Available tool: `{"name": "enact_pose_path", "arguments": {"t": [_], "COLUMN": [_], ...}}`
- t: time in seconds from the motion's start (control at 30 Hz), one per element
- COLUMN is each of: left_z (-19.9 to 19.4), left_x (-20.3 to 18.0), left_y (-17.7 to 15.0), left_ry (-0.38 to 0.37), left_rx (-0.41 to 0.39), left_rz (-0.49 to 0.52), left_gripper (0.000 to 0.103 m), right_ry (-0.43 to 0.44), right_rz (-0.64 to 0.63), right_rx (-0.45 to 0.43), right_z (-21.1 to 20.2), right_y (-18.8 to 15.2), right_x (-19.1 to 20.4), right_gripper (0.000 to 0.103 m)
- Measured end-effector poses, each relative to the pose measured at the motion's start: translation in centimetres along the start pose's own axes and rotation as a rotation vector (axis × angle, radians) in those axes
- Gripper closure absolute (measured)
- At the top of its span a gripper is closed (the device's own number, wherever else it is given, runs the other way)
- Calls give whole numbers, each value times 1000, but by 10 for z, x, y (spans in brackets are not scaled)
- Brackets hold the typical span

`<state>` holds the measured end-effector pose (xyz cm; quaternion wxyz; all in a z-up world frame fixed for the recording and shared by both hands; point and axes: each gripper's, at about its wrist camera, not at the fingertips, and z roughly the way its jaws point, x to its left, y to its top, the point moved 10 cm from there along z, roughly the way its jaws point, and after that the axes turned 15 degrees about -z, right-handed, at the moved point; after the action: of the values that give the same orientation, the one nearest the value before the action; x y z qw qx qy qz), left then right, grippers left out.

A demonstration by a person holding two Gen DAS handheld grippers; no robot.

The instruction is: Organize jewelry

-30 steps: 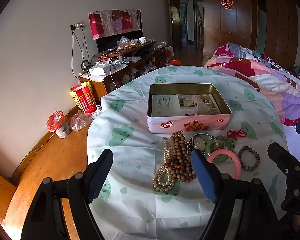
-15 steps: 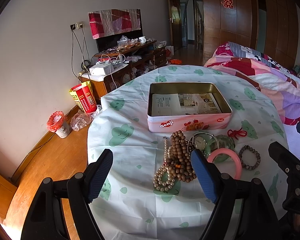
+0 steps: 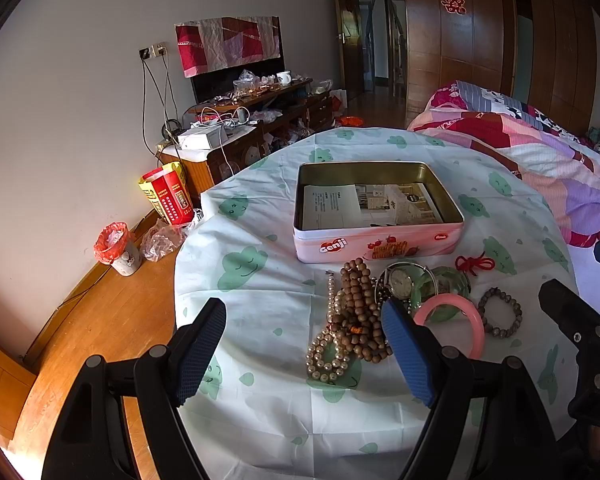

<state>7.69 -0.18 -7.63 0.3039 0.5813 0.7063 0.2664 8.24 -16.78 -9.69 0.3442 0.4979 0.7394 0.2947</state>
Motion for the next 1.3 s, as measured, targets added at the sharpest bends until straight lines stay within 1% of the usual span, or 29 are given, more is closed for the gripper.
{"name": "enact_pose_path", "arguments": {"t": [0.27, 0.4, 0.5, 0.63, 0.73, 0.77, 0.9, 0.97, 1.07, 1.1, 1.13, 1.2, 1.23, 1.3], "left_z": [5, 10, 20, 37, 47, 49, 54, 57, 70, 75, 78, 86, 89, 94], "left_x": [5, 10, 17, 24, 14, 11, -6, -13, -16, -19, -20, -23, -23, -26], "left_y": [-6, -9, -6, -12, -13, -13, -7, -6, -7, -6, -6, -10, -12, -16], "left_ry": [3, 17, 33, 64, 50, 31, -7, -5, -3, -4, -3, -13, -15, -45], "left_rx": [12, 16, 27, 46, 68, 74, 67, 59, 77, 83, 89, 114, 129, 158], "left_rz": [0, 8, 9, 30, 46, 46, 61, 84, 97, 99, 101, 105, 101, 87], "left_gripper": [23, 23, 23, 23, 23, 23, 23, 23, 23, 24, 28, 42, 46, 61], "right_ry": [2, -1, -19, -63, -84, -86, -95, -97, -89, -88, -92, -87, -86, -84], "right_rz": [1, 6, 16, 22, 17, 14, 7, 13, 23, 25, 23, 27, 27, 31], "right_rx": [1, 5, 10, 35, 51, 54, 57, 69, 78, 77, 76, 74, 77, 82], "right_z": [0, 2, 6, 21, 27, 29, 33, 35, 37, 38, 37, 39, 39, 41], "right_y": [0, -2, -6, -19, -27, -28, -34, -36, -37, -36, -36, -36, -37, -37], "right_x": [0, -1, -6, -13, -15, -15, -12, -13, -8, -13, -10, -15, -12, -15], "right_gripper": [0, 0, 0, 0, 0, 0, 0, 0, 0, 0, 0, 0, 0, 0]}}
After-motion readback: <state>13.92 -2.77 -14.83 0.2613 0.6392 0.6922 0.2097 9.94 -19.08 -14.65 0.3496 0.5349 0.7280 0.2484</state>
